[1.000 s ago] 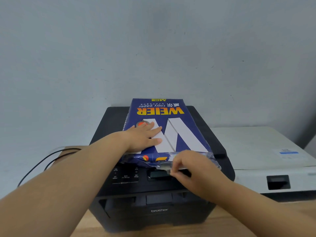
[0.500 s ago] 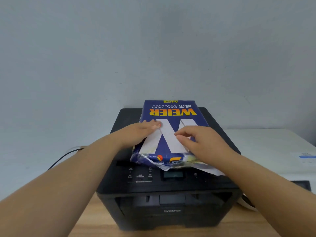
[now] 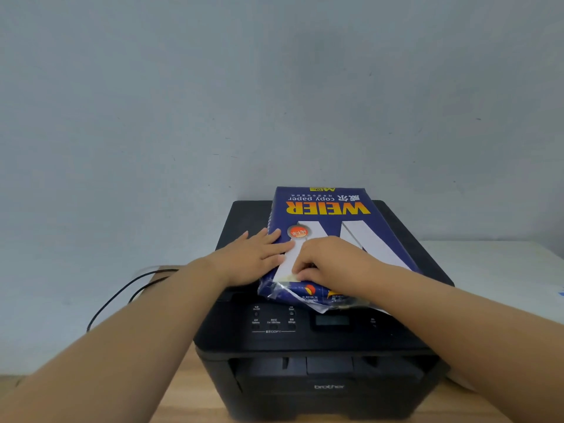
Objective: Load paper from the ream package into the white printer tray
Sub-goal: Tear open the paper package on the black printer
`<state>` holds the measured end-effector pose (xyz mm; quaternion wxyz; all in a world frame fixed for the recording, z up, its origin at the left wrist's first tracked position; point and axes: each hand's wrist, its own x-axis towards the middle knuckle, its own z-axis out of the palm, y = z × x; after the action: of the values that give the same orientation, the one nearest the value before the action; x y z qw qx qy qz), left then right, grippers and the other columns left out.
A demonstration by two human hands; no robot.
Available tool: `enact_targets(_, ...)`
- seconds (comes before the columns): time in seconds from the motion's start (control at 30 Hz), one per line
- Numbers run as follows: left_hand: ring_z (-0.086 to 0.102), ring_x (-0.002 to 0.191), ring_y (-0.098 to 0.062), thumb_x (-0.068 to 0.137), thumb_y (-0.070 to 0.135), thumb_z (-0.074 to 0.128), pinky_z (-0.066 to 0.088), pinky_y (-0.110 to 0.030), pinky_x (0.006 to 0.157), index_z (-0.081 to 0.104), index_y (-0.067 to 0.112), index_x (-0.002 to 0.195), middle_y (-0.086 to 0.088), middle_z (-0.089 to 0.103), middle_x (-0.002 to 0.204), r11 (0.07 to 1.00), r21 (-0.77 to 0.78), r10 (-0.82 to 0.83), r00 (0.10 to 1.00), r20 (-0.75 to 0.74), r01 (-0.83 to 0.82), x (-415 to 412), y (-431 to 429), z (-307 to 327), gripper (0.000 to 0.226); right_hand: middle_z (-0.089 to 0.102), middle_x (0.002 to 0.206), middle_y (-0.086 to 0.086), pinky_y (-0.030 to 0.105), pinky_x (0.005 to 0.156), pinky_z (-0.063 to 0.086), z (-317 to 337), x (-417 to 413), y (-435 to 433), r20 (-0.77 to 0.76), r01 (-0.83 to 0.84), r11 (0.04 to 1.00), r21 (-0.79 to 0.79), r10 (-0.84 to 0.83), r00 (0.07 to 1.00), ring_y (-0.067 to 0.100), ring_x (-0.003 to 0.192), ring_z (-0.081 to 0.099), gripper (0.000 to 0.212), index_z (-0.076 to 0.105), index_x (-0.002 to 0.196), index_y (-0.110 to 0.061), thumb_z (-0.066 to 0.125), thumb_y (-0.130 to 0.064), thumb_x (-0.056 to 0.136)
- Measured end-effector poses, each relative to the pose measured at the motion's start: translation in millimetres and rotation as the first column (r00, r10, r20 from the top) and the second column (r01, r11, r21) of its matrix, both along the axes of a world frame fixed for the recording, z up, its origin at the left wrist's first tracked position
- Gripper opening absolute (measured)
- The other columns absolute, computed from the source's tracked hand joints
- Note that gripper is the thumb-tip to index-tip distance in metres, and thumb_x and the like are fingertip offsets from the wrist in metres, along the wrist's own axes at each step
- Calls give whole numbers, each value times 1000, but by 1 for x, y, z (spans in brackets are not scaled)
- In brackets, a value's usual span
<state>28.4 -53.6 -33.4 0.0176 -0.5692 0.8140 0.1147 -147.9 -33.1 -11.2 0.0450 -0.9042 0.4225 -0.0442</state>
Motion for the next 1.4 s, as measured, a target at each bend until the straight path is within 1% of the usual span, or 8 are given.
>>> enact_targets(0.27, -8, 147, -12, 100, 41, 20, -4, -32, 119, 9, 42, 147, 5, -6, 161, 999, 9, -40, 995, -87, 41, 0, -5, -10, 48, 57, 79, 6, 33, 71, 46, -1, 6, 3, 63, 4, 1000, 16, -5, 998, 20, 70, 52, 21, 63, 93, -1, 43, -10, 94)
enact_targets(0.6, -9, 147, -10, 101, 38, 19, -5, -32, 119, 6, 41, 148, 6, -8, 160, 999, 17, -31, 999, -41, 32, -2, -4, -9, 49, 56, 86, 15, 42, 75, 45, -5, 22, 36, 25, 9, 999, -36, -8, 1000, 30, 85, 54, 13, 58, 94, -2, 47, -7, 91)
enact_targets(0.7, -9, 147, -11, 101, 38, 20, -5, -32, 119, 4, 40, 148, 7, -9, 160, 999, 31, -25, 999, -49, 26, -3, -4, -7, 50, 45, 64, 12, 40, 62, 40, -23, 33, 68, -62, -124, 971, -204, 114, 992, 29, 71, 48, 18, 48, 66, -2, 43, 1, 83)
enact_targets(0.8, -8, 147, -12, 101, 38, 20, -5, -33, 119, 4, 40, 148, 7, -9, 160, 999, 39, -24, 998, -63, 26, -4, -3, -6, 50, 59, 56, 2, 26, 48, 41, -49, 24, 91, -34, -161, 914, -372, 160, 986, 18, 51, 52, 31, 62, 60, -16, 36, -17, 76)
enact_targets(0.93, -9, 147, -13, 101, 37, 19, -5, -33, 119, 4, 39, 148, 7, -8, 160, 999, 40, -23, 997, -72, 26, -4, -3, -6, 49, 56, 61, -5, 24, 55, 34, -78, 18, 89, -168, -367, 808, -461, 327, 930, 15, 54, 49, 24, 58, 62, -24, 48, -19, 84)
enact_targets(1.07, -9, 147, -12, 101, 36, 19, -5, -32, 118, 4, 38, 148, 6, -9, 160, 999, 30, -28, 996, -79, 30, -5, -2, -6, 49, 55, 64, -4, 25, 62, 37, -64, -11, 83, 3, -344, 723, -599, 432, 902, 16, 60, 48, 22, 60, 68, -22, 53, -17, 88)
enact_targets(1.2, -7, 148, -13, 101, 37, 19, -4, -31, 118, 4, 38, 148, 6, -7, 160, 999, 13, -32, 998, -48, 33, -6, -1, -4, 49, 70, 80, -1, 28, 66, 52, -35, -76, 55, 210, 27, 780, -625, 135, 968, 16, 75, 62, 25, 71, 86, -18, 49, -29, 89)
enact_targets(1.4, 39, 136, -14, 98, 38, 31, 33, -30, 110, 53, 27, 131, 3, 47, 146, 970, -240, -50, 999, 7, 51, -19, 19, 4, 41, 59, 123, -13, 20, 92, 40, -34, -133, 26, 117, 238, 964, -115, -225, 967, 9, 115, 51, 41, 56, 125, -30, 62, -36, 85)
